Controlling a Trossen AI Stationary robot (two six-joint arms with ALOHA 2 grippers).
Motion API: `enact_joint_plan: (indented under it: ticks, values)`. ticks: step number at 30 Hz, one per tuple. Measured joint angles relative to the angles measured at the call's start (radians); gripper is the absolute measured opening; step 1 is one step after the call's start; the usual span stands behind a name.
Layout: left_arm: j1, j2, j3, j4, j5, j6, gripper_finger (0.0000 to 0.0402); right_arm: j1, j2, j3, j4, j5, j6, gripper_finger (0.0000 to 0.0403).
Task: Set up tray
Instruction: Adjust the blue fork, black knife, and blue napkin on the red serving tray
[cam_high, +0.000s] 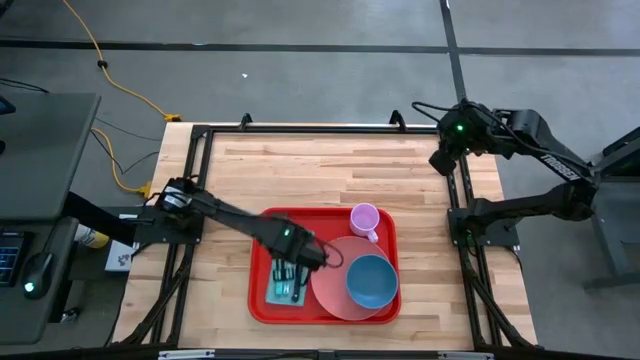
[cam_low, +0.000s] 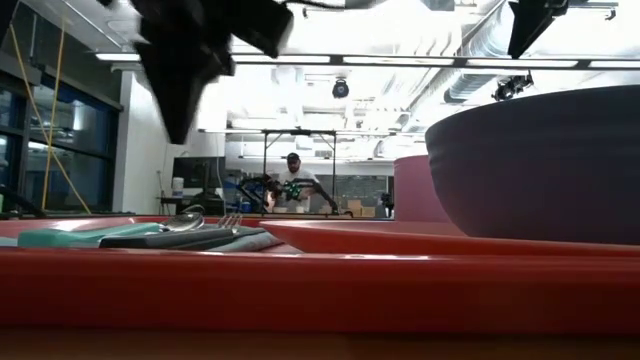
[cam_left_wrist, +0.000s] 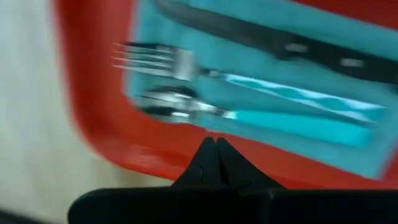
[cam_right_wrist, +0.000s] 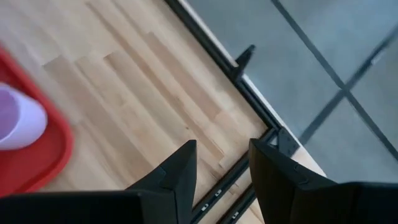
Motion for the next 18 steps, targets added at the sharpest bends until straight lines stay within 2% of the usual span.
enact_joint_plan:
  ticks: [7,12,16,18]
  values:
    - [-0.128,0.000,0.000,0.087,0.085,-0.300,0.0008,0.000,-0.051,0.000,0.001,-0.037,-0.084,0.0124]
    - [-0.193,0.016,0.001,0.203,0.082,-0.625,0.0008,0.000,-0.101,0.000,0.032,-0.068,-0.128,0.0124]
    - [-0.234,0.031,0.004,0.190,0.059,-0.846,0.0008,0.000,-0.140,0.000,0.061,-0.103,-0.130,0.0124]
    - [-0.258,0.042,-0.001,0.128,0.088,-0.944,0.0008,0.000,-0.155,0.000,0.080,-0.119,-0.130,0.0124]
